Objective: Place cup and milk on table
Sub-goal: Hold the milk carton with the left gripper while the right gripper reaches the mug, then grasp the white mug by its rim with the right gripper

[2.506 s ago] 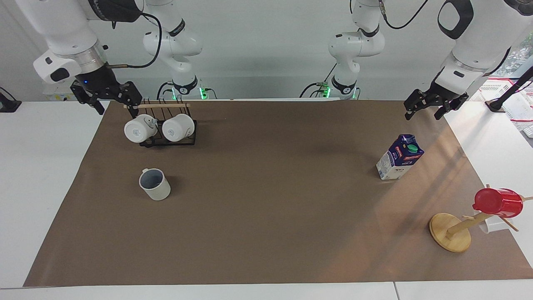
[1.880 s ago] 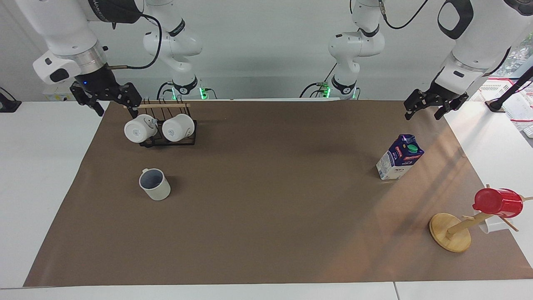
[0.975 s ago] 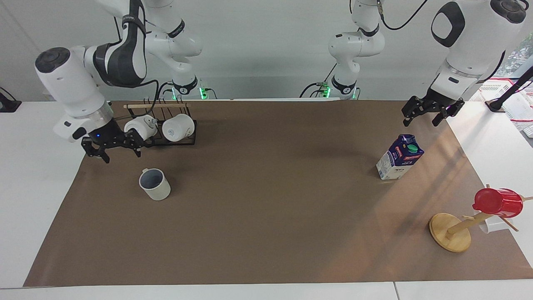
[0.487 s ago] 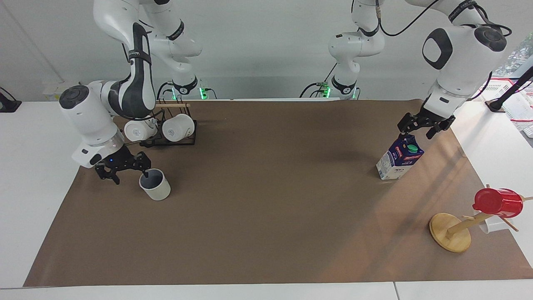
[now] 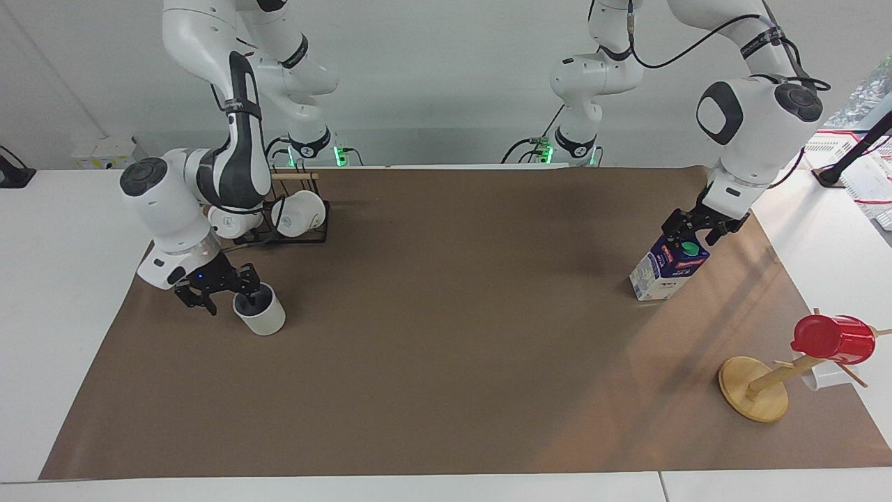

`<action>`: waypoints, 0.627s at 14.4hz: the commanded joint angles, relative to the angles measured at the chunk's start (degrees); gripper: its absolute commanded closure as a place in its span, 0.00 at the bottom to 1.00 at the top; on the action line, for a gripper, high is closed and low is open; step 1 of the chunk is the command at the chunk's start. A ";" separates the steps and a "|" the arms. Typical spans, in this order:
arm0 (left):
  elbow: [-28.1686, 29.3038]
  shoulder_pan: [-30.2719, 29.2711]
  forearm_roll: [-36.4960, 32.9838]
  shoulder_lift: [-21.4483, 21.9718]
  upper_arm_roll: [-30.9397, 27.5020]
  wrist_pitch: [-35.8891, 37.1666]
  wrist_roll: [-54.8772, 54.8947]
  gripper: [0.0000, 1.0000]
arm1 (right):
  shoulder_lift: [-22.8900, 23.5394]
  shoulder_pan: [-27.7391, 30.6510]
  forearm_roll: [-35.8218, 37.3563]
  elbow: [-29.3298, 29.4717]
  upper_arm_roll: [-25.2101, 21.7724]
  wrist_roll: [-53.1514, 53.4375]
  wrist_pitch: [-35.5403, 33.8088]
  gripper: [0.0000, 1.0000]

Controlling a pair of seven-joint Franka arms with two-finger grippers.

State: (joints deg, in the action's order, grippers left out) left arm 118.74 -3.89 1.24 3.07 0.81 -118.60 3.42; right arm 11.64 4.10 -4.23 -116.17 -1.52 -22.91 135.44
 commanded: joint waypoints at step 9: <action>1.94 0.64 0.69 0.53 0.42 -4.35 -8.78 0.01 | -1.18 -1.20 -1.22 -3.62 0.12 -0.91 4.48 0.71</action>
State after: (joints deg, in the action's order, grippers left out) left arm 119.37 -3.49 1.24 3.02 1.29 -121.38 -3.89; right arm 11.64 2.62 -4.31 -118.01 -1.54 -22.91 138.52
